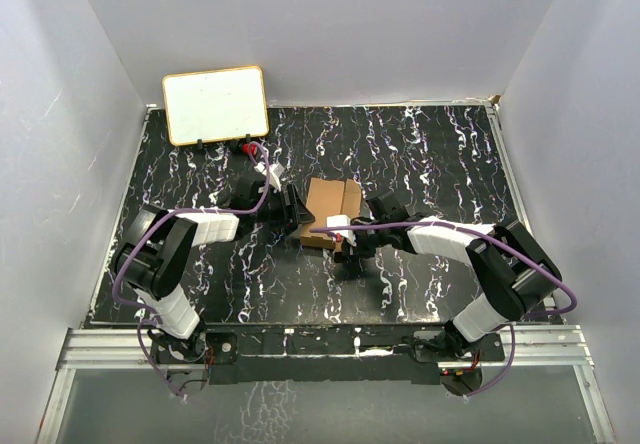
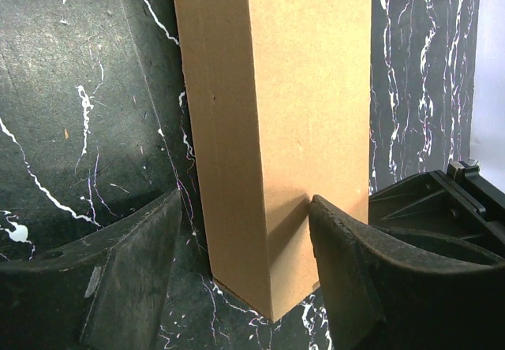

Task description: Fold the paper box

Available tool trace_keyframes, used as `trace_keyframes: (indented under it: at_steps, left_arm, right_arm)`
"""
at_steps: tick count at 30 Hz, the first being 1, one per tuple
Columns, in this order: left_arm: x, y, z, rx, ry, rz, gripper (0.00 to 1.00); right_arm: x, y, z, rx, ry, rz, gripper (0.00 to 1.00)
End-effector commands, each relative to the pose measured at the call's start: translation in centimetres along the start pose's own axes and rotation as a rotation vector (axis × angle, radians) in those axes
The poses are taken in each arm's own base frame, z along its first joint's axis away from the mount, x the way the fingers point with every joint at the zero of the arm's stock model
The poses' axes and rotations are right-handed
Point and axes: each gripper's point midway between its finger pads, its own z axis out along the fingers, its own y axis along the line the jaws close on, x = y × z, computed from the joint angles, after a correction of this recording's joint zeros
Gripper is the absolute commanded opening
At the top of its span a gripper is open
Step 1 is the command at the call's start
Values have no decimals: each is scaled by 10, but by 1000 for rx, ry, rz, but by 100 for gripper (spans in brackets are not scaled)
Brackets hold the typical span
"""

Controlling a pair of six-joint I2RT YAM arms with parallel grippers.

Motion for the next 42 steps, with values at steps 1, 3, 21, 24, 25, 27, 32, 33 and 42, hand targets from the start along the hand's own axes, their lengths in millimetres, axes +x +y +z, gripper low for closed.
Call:
trace_keyframes:
  at_steps: [1,3,21,24,25,27,32,33,42]
  left_arm:
    - [0,-1,3,-5,14,9,63]
    - [0,0,3,-5,15,8,63]
    - [-1,-1,4,-3,18,6,63]
    - [0,-2,4,0,19,4,63]
    - [0,-2,4,2,18,4,63]
    - [-1,-2,4,5,17,2,63]
    - [0,-3,3,6,19,-1,62]
    - [0,-3,3,7,18,0,62]
    - [1,-3,2,6,17,0,62]
  right_arm:
    - [-31,-17,-5,33,-98,-55,24]
    - [-32,-16,-4,30,-101,-54,24]
    - [-34,-12,-5,10,-118,-59,25]
    - [-35,-9,-4,-2,-123,-64,26]
    - [-35,-8,-4,-3,-122,-66,26]
    - [-36,-8,-4,-7,-124,-69,26]
    - [-37,-9,-4,-1,-125,-71,23]
    - [-37,-9,-5,1,-126,-70,22]
    - [-32,-15,-7,27,-94,-53,13]
